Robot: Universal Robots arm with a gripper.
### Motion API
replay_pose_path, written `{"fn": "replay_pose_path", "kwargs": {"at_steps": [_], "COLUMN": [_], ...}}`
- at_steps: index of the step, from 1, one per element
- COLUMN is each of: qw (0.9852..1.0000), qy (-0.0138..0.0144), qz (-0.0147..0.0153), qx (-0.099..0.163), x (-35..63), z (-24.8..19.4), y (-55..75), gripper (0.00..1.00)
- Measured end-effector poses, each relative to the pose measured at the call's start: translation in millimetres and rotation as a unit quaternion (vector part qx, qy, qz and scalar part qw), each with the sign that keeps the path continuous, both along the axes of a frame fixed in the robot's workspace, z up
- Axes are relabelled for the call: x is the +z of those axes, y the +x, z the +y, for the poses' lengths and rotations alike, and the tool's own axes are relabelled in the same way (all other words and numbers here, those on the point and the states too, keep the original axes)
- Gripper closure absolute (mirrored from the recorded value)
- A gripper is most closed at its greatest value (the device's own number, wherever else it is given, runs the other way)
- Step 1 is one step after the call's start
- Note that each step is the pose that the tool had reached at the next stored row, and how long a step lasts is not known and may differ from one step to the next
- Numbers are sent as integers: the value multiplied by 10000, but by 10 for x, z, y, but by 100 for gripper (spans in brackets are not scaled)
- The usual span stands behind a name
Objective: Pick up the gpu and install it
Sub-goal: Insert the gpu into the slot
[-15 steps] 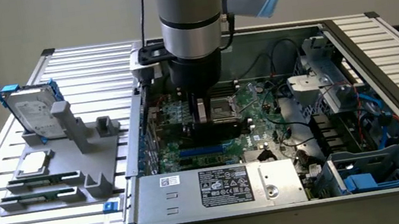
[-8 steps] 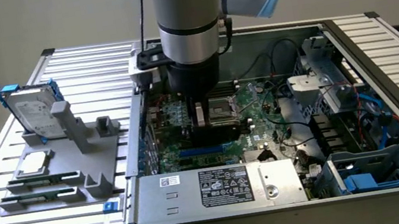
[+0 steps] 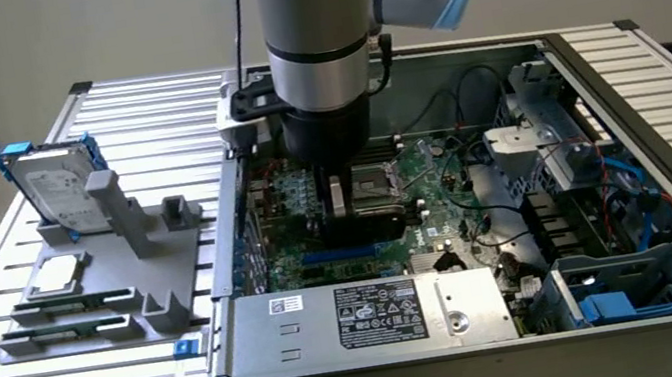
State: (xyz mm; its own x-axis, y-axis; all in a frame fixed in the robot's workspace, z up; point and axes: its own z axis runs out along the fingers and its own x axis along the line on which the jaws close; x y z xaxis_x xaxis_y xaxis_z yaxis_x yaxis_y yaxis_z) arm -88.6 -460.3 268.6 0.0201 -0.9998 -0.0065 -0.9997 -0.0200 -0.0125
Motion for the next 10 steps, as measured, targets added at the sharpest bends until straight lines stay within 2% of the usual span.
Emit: {"fn": "replay_pose_path", "kwargs": {"at_steps": [10], "qw": [10000], "qy": [0], "qz": [0], "qx": [-55], "x": [-31], "z": [-6], "y": [0], "gripper": [73]}}
